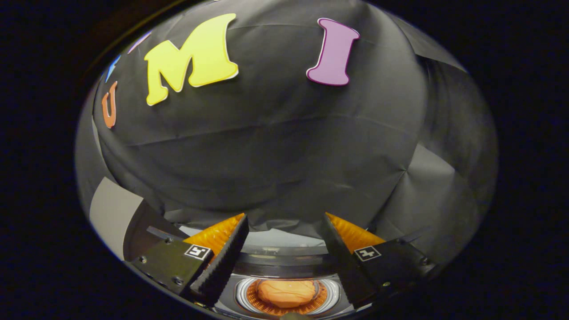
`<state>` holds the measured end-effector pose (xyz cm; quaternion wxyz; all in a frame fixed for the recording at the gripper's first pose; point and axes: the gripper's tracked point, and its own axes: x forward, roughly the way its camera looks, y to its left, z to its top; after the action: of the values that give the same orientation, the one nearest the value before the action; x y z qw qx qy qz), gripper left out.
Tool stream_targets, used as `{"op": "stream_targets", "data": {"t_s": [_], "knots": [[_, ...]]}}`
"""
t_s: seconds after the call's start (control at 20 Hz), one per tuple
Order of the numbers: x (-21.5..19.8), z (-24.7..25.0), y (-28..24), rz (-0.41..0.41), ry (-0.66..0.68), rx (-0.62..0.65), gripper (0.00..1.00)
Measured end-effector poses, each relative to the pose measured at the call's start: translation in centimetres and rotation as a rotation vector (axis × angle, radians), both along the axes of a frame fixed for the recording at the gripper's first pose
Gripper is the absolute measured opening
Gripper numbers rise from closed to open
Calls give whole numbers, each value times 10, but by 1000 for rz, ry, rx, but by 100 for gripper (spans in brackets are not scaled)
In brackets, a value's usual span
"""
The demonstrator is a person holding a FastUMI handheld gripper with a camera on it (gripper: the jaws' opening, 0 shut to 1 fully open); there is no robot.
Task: Put the clothes into the washing machine and then close the washing machine lid.
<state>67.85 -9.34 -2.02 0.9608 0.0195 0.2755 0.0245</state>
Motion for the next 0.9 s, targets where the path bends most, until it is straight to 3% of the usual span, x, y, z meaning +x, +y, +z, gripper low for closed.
{"op": "stream_targets", "data": {"t_s": [0.9], "knots": [[4, 1, -1, -17, -72, -28, 100]]}}
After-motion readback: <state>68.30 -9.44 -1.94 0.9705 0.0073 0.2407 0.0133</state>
